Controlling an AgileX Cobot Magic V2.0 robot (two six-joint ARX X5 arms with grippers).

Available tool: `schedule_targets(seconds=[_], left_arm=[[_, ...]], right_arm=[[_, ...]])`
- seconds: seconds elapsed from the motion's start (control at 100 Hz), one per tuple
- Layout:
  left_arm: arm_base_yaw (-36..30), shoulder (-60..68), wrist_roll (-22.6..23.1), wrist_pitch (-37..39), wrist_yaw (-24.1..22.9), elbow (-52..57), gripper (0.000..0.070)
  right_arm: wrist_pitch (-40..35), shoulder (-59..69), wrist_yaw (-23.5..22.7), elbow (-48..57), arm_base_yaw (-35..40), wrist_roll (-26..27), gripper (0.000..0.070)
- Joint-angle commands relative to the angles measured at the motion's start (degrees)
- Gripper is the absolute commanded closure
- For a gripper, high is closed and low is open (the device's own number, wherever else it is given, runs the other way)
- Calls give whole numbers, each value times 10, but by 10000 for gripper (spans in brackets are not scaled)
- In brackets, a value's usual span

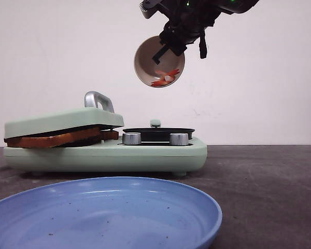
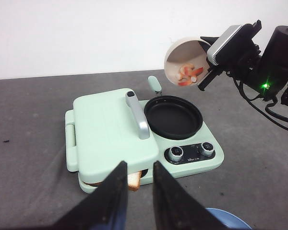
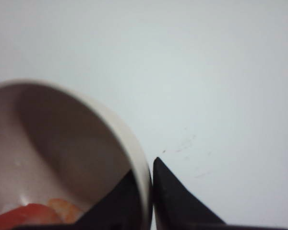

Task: Make breakfast with bread and shrimp
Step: 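Tilt the bowl over the frying pan to pour the shrimp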

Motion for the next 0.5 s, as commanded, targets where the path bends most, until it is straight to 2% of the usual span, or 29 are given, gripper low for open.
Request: schedule_targets(seconds=[0.0,0.19,0.2,0.49], left_arm=[[-2,3,8,4,-1,7,700],[-2,3,9,4,-1,7,700],[-2,3,9,4,-1,7,700],[-2,3,9,5,-1,7,700]], right_arm=[[18,10,2,17,5,-10,699],[54,10,-1,17,5,-18,699],[100,10,-5,18,7,-70,699],[113,10,-4,21,15,-98,699]])
